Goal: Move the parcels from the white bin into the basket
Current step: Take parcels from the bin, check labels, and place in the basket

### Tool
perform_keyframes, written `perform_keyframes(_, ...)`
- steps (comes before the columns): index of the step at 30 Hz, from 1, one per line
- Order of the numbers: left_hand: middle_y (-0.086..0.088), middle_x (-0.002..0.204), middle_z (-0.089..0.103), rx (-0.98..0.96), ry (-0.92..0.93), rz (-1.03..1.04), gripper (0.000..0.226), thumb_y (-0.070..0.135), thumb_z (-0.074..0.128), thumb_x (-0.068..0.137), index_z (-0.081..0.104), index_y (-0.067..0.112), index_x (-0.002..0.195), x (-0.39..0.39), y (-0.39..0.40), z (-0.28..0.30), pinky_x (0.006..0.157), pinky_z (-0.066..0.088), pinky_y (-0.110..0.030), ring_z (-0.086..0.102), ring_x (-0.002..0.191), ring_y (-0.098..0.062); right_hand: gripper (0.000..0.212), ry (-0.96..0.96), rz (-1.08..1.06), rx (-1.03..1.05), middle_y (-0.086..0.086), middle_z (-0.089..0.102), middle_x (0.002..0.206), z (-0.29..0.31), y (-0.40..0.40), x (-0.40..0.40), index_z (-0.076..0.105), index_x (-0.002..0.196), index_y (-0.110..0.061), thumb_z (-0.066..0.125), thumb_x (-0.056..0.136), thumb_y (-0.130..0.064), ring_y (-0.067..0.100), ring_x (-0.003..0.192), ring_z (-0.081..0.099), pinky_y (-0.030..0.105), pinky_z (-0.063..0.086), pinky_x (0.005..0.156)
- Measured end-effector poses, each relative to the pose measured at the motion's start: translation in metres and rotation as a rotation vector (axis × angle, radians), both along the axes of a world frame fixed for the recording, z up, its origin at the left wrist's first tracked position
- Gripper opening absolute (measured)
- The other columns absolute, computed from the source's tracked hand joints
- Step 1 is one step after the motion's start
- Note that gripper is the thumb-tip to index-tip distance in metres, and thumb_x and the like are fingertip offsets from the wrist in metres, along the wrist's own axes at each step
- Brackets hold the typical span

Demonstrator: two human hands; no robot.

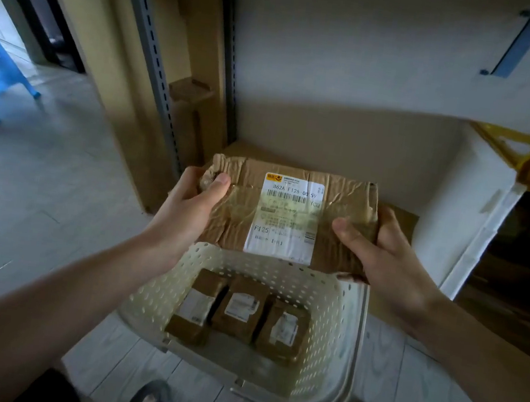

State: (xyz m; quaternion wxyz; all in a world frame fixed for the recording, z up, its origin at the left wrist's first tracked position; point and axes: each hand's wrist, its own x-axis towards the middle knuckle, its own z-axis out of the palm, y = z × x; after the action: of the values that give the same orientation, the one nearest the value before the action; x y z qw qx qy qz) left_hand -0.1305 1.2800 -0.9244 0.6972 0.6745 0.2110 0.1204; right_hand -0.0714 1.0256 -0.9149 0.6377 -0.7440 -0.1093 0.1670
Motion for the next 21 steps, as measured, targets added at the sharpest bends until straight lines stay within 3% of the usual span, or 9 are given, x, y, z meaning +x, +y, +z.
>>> perform_keyframes(4, 0.002, 0.118, 0.068, 0.064, 0.127, -0.048, 0.055, 0.068, 0.061, 0.082, 0.052, 0.033, 0.124, -0.005, 0.006, -0.021, 0.098, 0.054, -0.056, 0.069, 0.110, -0.025, 0.044, 0.074, 0.025, -0.076, -0.002, 0.073, 0.116, -0.026, 0.000, -0.003, 0.046, 0.133, -0.025, 0.070, 0.095, -0.027, 0.008, 0.093, 0.076, 0.023, 0.059, 0.065)
perform_keyframes(8, 0.005, 0.119, 0.068, 0.041, 0.189, -0.100, 0.021, 0.050, 0.059, 0.098, 0.053, 0.043, 0.116, -0.003, 0.015, -0.042, 0.097, 0.055, -0.053, 0.068, 0.111, -0.021, 0.046, 0.061, 0.073, -0.162, -0.004, 0.069, 0.120, -0.046, 0.003, -0.002, 0.049, 0.126, -0.032, 0.077, 0.091, -0.027, 0.006, 0.102, 0.072, 0.019, 0.058, 0.072)
perform_keyframes(10, 0.009, 0.119, 0.066, 0.087, 0.200, -0.136, 0.031, 0.047, 0.059, 0.099, 0.050, 0.039, 0.128, 0.000, 0.018, -0.048, 0.097, 0.054, -0.046, 0.066, 0.112, -0.016, 0.047, 0.036, 0.107, -0.230, -0.006, 0.067, 0.118, -0.055, 0.004, -0.001, 0.050, 0.121, -0.036, 0.081, 0.087, -0.030, 0.009, 0.106, 0.070, 0.019, 0.056, 0.070)
perform_keyframes(13, 0.010, 0.118, 0.063, 0.189, 0.241, -0.232, 0.038, 0.042, 0.059, 0.100, 0.051, 0.030, 0.135, 0.005, 0.025, -0.056, 0.093, 0.055, -0.038, 0.063, 0.112, -0.012, 0.061, 0.101, 0.177, -0.264, -0.015, 0.071, 0.109, -0.068, 0.005, 0.002, 0.051, 0.131, -0.029, 0.086, 0.081, -0.027, 0.003, 0.103, 0.071, 0.026, 0.063, 0.077)
perform_keyframes(17, -0.007, 0.123, 0.067, 0.127, 0.438, -0.383, 0.033, 0.038, 0.060, 0.100, 0.053, 0.024, 0.129, 0.010, 0.035, -0.074, 0.090, 0.060, -0.050, 0.068, 0.111, -0.025, 0.090, 0.244, 0.221, -0.332, -0.004, 0.070, 0.120, -0.089, 0.004, 0.011, 0.035, 0.152, -0.024, 0.088, 0.079, -0.021, 0.013, 0.111, 0.069, 0.039, 0.063, 0.088)
perform_keyframes(21, -0.006, 0.123, 0.063, 0.210, 0.599, -0.459, 0.036, 0.046, 0.042, 0.106, 0.048, 0.023, 0.133, 0.013, 0.032, -0.087, 0.079, 0.060, -0.041, 0.065, 0.109, -0.024, 0.069, 0.374, 0.232, -0.370, 0.005, 0.068, 0.122, -0.102, 0.008, 0.010, 0.041, 0.144, -0.024, 0.080, 0.088, -0.014, 0.021, 0.108, 0.071, 0.039, 0.065, 0.076)
